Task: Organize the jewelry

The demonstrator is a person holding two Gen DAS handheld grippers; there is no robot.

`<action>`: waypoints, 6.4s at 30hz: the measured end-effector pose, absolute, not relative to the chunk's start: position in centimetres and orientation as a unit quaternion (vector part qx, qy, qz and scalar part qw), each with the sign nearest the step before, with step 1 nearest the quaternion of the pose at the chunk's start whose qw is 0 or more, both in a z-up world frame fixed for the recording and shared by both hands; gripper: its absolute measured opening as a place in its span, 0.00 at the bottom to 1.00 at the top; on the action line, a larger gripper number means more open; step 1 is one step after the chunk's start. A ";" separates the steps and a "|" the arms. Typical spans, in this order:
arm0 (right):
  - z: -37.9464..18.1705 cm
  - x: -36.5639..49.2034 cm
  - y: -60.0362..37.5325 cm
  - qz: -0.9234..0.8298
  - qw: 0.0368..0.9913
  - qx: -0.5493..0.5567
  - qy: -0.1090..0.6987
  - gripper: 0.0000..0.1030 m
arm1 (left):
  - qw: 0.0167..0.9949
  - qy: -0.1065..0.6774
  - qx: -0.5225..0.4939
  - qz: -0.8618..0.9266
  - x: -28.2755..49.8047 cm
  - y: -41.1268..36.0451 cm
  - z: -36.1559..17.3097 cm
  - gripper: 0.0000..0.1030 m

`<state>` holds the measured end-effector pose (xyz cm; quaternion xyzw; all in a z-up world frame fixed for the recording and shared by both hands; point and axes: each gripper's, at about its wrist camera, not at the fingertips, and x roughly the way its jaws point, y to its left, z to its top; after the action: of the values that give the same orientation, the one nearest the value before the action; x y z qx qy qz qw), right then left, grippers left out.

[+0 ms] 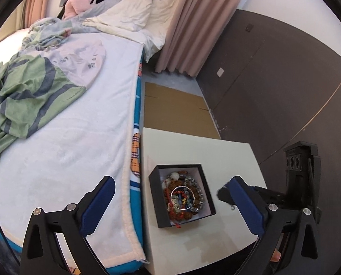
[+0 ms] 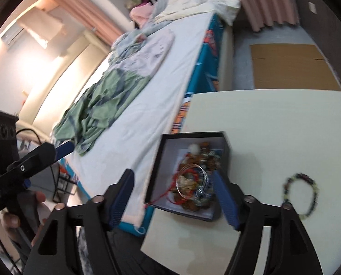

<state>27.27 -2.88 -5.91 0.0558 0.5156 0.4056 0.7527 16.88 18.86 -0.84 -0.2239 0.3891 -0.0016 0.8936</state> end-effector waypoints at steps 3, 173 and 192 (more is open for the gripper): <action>-4.9 27.2 -5.4 0.404 0.760 0.076 0.504 0.86 | 0.892 0.389 -0.230 -0.012 17.2 18.2 -0.8 0.97; 4.1 21.2 -13.2 0.306 0.856 0.043 0.414 0.77 | 0.931 0.346 -0.116 -0.028 15.0 11.9 4.6 0.97; 8.4 12.4 -18.1 0.276 0.894 0.013 0.353 1.00 | 0.959 0.273 -0.073 -0.027 4.6 4.8 8.7 1.00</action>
<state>12.41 -18.07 8.36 0.0133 0.3531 0.2759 0.8939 4.58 4.76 8.72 -0.0731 0.2735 -0.0275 0.9587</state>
